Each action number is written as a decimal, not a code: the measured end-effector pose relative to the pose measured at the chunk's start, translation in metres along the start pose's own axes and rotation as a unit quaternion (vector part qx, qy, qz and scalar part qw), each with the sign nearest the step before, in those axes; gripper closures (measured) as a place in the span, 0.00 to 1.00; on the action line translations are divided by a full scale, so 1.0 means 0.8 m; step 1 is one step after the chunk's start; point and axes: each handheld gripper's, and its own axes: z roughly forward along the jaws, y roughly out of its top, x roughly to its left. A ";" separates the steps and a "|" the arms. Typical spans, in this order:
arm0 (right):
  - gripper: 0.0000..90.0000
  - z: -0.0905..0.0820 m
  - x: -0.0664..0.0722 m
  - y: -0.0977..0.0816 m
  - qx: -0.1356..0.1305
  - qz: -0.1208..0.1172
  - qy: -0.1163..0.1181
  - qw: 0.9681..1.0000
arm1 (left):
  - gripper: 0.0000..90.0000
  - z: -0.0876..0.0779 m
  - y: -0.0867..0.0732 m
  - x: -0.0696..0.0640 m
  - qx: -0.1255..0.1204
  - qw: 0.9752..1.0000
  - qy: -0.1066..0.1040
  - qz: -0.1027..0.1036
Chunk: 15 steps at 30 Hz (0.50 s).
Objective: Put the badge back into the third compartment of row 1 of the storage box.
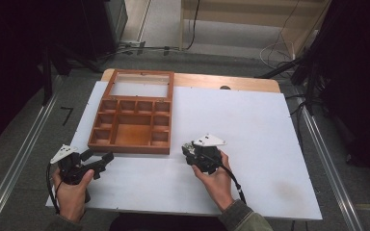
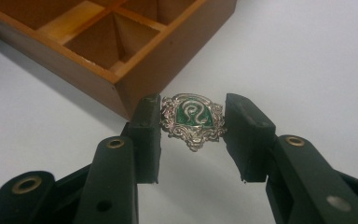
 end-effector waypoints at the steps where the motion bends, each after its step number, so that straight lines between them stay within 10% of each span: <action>1: 0.62 0.000 0.000 0.000 0.000 0.000 0.000 1.000 | 0.09 0.000 0.000 0.000 0.000 1.000 0.000 0.000; 15: 0.62 0.010 0.005 0.028 -0.013 -0.002 0.006 1.000 | 0.09 -0.001 0.000 0.000 -0.003 1.000 -0.001 -0.003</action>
